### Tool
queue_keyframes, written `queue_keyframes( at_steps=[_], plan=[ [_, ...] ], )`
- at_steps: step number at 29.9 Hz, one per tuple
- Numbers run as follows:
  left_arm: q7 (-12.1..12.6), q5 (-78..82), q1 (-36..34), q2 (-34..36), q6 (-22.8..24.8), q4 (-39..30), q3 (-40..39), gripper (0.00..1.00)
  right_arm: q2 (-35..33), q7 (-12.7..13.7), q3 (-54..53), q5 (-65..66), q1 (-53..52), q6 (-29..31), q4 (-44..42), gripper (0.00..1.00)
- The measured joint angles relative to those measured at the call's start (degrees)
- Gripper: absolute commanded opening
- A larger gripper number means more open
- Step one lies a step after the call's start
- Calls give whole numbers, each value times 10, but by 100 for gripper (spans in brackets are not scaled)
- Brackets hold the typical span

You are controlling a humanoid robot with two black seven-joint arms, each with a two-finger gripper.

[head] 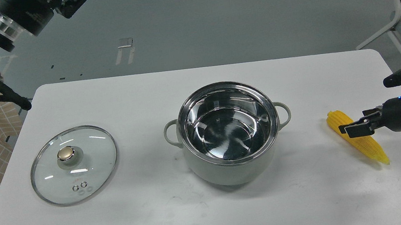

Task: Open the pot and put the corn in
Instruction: 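Grasp the yellow corn cob with the right gripper and lift it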

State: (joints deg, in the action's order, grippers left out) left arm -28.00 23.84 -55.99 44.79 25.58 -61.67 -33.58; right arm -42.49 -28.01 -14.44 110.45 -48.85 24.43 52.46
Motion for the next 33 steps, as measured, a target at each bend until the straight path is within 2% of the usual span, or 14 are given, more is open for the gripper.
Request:
queue_keyframes(
  at_steps=[3,7,8,10,12,16,22,25,33],
  plan=[
    [0,0,0,1,0,-1,0,96,14,0,1,13,6,-4,-18,97],
    [0,0,0,1,0,-2,0,96,27,0,1,18,14,-5,-25,83],
    [0,1,0,1,0,-2,0,97,30,0,1,18,16,-5,-26,76],
    [0,1,1,1,0,-2,0,96,34,0,1,19,19,-5,-29,39],
    [0,1,2,0,0,-2,0,97,36,0,1,19,22,-5,-33,17],
    [0,1,4,-1,0,-2,0,96,38,0,2,21,25,-4,-36,4],
    [0,1,5,-1,-1,-2,0,96,32,0,0,21,23,-5,-24,1],
    [0,1,5,-1,-1,-2,0,96,15,0,-8,20,10,-5,12,1],
    [0,1,5,-1,0,-2,0,97,-27,0,-22,11,-126,10,100,3]
  ],
)
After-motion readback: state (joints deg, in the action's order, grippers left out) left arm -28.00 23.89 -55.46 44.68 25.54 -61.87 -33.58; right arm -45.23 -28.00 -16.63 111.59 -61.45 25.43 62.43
